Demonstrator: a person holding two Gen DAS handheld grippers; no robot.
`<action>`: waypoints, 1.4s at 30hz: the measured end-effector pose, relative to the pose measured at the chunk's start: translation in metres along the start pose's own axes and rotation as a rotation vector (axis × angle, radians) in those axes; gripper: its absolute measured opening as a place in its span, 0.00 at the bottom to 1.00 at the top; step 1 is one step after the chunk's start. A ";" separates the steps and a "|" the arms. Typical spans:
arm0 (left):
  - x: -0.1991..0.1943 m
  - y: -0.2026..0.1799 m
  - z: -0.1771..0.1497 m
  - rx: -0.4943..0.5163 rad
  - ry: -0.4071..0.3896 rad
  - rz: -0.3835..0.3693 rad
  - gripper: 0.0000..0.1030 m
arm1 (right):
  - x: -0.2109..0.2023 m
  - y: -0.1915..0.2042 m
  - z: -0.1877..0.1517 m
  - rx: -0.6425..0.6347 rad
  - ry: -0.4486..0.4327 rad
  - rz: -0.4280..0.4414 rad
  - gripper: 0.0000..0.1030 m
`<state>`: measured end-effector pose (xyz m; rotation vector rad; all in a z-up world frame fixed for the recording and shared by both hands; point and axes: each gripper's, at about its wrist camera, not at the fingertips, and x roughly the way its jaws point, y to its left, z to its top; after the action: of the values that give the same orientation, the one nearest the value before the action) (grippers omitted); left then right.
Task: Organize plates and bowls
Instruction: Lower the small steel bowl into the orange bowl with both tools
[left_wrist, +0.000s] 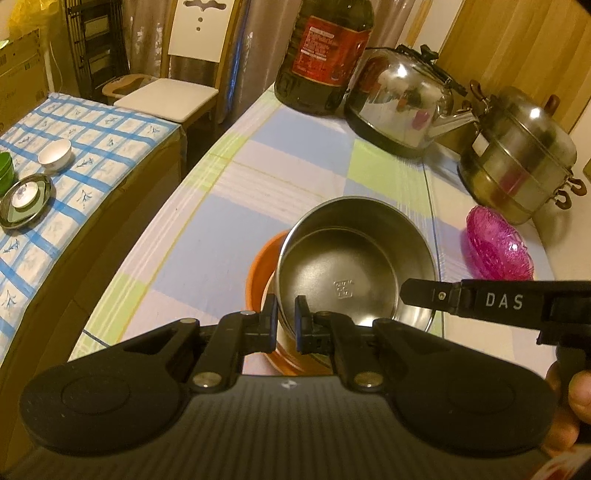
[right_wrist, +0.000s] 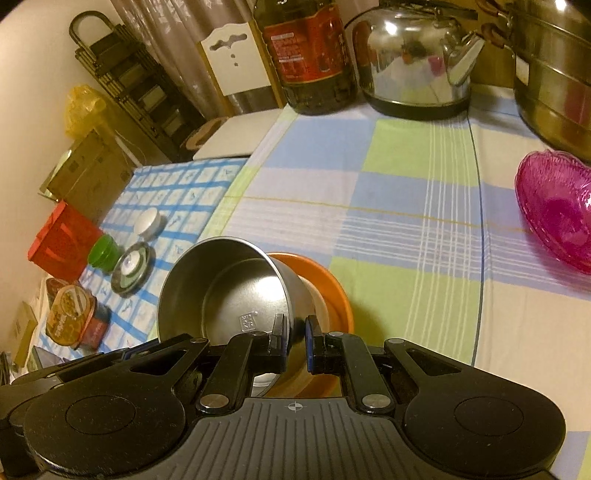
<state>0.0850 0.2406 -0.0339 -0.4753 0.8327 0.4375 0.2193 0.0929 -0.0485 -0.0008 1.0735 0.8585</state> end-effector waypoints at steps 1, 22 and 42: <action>0.001 0.001 -0.001 -0.001 0.007 -0.001 0.07 | 0.001 0.000 0.000 0.003 0.004 -0.002 0.09; 0.019 0.006 -0.003 -0.018 0.055 -0.013 0.08 | 0.012 -0.005 -0.003 0.057 0.047 -0.006 0.10; 0.006 0.011 0.010 -0.063 -0.026 -0.046 0.16 | -0.008 -0.010 0.004 0.105 -0.055 0.080 0.10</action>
<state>0.0884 0.2560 -0.0355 -0.5453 0.7832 0.4275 0.2269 0.0829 -0.0438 0.1540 1.0719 0.8687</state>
